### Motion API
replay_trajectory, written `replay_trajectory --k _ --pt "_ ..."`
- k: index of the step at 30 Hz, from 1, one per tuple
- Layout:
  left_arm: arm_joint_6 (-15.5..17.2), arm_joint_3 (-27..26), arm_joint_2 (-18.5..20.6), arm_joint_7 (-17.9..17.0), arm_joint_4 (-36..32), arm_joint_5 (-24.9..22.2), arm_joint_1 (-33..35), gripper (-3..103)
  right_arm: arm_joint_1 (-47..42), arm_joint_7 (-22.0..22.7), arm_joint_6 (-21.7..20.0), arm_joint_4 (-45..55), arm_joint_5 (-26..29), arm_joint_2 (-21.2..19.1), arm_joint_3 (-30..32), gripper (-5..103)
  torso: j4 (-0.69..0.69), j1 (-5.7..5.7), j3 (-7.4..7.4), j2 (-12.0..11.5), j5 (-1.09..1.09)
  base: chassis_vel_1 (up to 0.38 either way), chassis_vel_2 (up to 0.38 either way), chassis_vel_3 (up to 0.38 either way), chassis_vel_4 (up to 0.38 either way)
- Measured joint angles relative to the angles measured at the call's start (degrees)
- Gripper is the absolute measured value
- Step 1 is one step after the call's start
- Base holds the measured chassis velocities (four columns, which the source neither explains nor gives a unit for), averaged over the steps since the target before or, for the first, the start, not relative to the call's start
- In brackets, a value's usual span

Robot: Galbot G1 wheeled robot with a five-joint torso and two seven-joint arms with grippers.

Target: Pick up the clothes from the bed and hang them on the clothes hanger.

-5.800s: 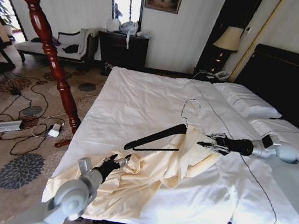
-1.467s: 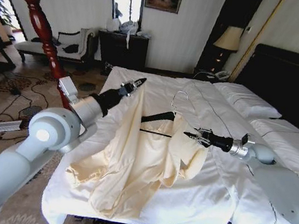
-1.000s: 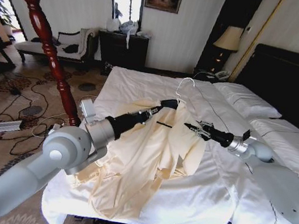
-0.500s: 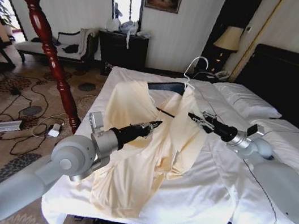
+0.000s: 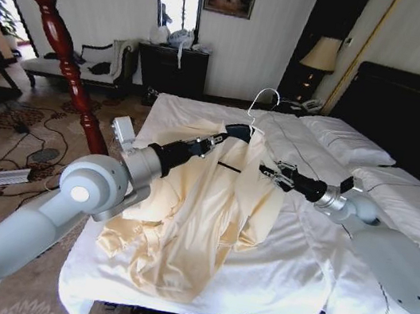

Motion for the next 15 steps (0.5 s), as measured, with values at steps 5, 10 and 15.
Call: replay_trajectory --k 5,10,15 --pt "0.00 4.19 -1.97 0.34 1.92 1.05 -3.06 2 0.24 -0.03 0.02 -0.32 -0.08 0.61 -0.47 23 0.00 0.00 0.00 0.00 0.00 0.000 0.000 0.000 0.000" --pt "-0.08 8.35 -3.14 0.44 2.65 1.94 -4.42 2 0.22 -0.16 0.12 -0.79 -0.12 0.68 -0.28 23 -0.01 0.00 0.00 0.00 0.01 0.000 0.000 0.000 0.000" --pt "0.02 12.00 -3.28 0.85 3.04 3.65 -4.24 2 0.45 -0.41 0.22 -1.09 0.12 0.68 0.09 23 0.00 0.00 0.00 0.00 0.00 0.000 0.000 0.000 0.000"
